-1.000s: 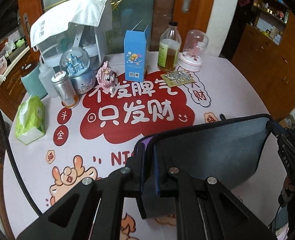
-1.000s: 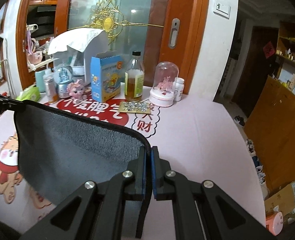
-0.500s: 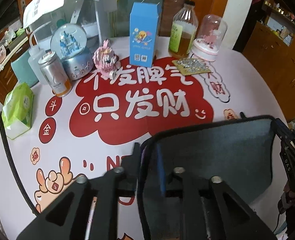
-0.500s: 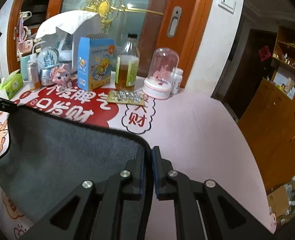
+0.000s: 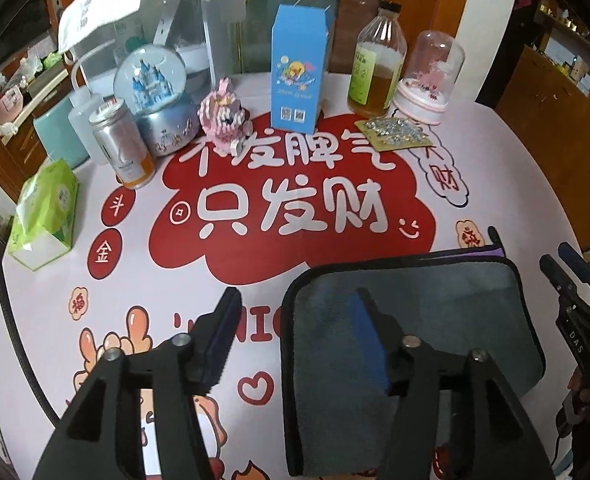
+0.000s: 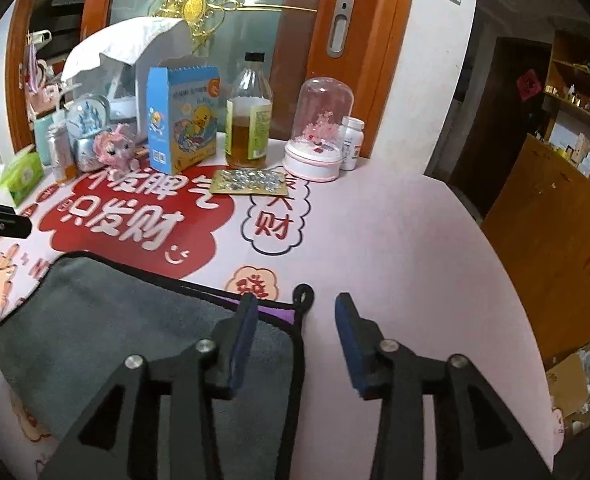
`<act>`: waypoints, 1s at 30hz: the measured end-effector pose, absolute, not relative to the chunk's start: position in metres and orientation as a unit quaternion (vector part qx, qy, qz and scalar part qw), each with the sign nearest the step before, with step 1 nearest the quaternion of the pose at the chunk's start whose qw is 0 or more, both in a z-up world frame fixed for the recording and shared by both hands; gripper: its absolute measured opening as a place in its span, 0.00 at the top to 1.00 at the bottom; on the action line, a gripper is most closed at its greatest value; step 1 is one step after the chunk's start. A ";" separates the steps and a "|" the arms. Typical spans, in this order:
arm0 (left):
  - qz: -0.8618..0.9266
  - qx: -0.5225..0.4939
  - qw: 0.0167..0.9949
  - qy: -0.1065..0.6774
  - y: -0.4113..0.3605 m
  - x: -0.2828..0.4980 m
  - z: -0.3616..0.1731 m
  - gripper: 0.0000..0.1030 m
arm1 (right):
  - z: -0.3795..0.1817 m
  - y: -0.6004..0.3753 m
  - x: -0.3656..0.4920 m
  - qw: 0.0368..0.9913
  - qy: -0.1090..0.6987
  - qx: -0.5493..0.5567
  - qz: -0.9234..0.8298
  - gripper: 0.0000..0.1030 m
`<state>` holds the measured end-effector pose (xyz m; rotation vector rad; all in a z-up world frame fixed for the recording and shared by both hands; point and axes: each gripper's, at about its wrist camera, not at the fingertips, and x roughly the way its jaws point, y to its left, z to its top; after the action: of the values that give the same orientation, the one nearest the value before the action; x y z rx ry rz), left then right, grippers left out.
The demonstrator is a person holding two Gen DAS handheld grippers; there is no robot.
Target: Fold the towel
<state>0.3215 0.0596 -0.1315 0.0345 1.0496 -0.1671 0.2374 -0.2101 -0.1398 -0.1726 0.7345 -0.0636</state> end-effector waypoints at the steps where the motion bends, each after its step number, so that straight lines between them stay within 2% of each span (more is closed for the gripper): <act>1: -0.080 0.017 0.863 0.499 0.059 0.318 -0.128 0.40 | -0.137 -0.210 0.235 0.930 0.359 -0.081 -0.026 0.57; 3: -0.079 0.016 0.863 0.498 0.058 0.313 -0.124 0.36 | -0.133 -0.209 0.231 0.931 0.356 -0.078 -0.024 0.54; 4: -0.078 0.016 0.864 0.498 0.057 0.309 -0.121 0.31 | -0.129 -0.208 0.227 0.932 0.353 -0.076 -0.022 0.54; 8: -0.076 0.018 0.868 0.490 0.054 0.291 -0.110 0.19 | -0.119 -0.205 0.213 0.935 0.349 -0.064 -0.016 0.43; 16: -0.078 0.006 0.871 0.484 0.052 0.253 -0.093 0.10 | -0.105 -0.203 0.179 0.936 0.349 -0.042 -0.006 0.29; 19: -0.078 0.012 0.869 0.489 0.049 0.239 -0.090 0.01 | -0.103 -0.206 0.166 0.932 0.360 -0.022 0.007 0.24; 22: -0.079 0.008 0.865 0.495 0.049 0.225 -0.089 0.01 | -0.101 -0.208 0.153 0.930 0.366 -0.006 0.020 0.23; 26: -0.076 0.000 0.860 0.504 0.049 0.205 -0.090 0.01 | -0.101 -0.209 0.133 0.928 0.373 0.003 0.028 0.10; 30: -0.071 -0.010 0.858 0.509 0.051 0.180 -0.091 0.01 | -0.101 -0.211 0.113 0.923 0.382 0.016 0.032 0.07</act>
<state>0.1799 0.0506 -0.0908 -0.0202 1.0690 -0.1489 0.1135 -0.2109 -0.1010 0.0323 0.7849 0.0658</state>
